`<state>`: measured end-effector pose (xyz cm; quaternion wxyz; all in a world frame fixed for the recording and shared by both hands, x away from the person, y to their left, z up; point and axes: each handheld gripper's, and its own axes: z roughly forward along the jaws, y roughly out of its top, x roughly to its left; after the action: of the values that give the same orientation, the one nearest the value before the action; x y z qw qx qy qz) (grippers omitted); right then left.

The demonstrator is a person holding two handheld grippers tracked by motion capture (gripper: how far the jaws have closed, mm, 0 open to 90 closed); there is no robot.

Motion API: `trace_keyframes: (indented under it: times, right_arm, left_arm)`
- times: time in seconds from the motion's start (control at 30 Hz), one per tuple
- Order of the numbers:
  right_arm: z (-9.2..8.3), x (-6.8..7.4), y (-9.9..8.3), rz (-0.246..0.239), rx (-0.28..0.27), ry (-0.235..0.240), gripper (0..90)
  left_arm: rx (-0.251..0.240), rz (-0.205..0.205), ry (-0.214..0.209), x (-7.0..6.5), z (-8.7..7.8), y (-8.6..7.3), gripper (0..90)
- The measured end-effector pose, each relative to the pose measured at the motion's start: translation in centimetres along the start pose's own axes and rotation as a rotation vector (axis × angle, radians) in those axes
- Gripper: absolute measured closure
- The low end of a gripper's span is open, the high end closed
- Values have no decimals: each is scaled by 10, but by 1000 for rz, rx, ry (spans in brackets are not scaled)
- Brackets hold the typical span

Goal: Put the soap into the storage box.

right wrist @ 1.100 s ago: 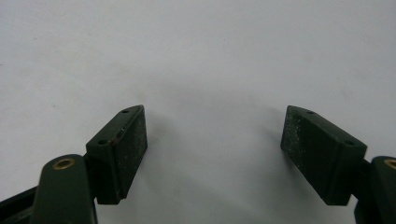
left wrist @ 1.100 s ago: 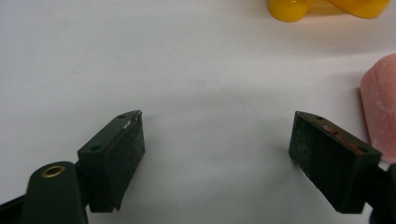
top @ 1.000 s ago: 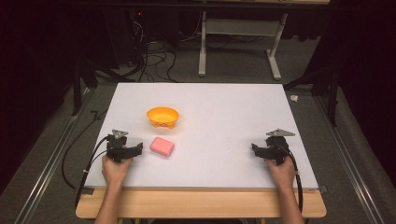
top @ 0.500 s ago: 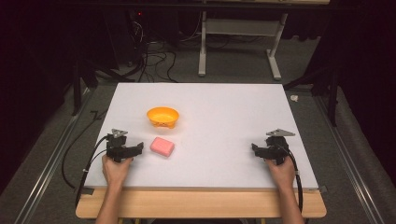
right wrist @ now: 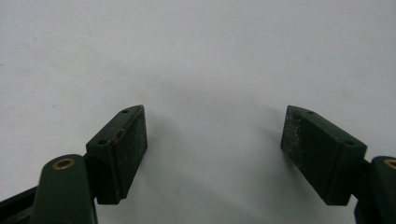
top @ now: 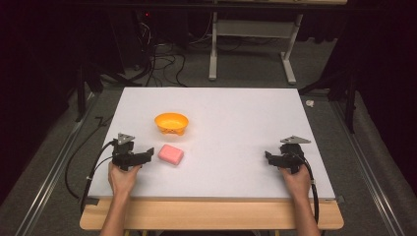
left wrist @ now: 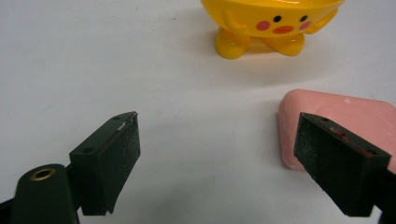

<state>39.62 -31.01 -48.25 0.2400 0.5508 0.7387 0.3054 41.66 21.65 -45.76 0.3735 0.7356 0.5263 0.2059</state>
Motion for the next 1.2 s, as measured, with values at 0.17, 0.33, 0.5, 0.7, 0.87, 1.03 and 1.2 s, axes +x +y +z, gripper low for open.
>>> trace_keyframes:
  times: [0.17, 0.33, 0.5, 0.7, 0.87, 1.03, 1.2]
  right_arm:
    - [0, 0, 0, 0, 0, 0, 232]
    - [0, 0, 0, 0, 0, 0, 232]
    - [0, 0, 0, 0, 0, 0, 232]
    - [0, 0, 0, 0, 0, 0, 231]
    - [0, 0, 0, 0, 0, 0, 232]
    - [0, 0, 0, 0, 0, 0, 231]
    - [0, 0, 0, -2, 0, 0, 232]
  left_arm:
    - [2, 24, -18, -9, -1, 2, 148]
    - [6, 44, -44, -19, -2, 5, 145]
    - [11, 48, -72, -26, -1, 6, 133]
    - [30, 71, -81, -37, 5, 8, 99]
    - [37, 69, -94, -44, 12, 8, 84]
    - [58, 86, -94, -51, 17, 7, 64]
    - [81, 123, -71, -62, 24, 8, 40]
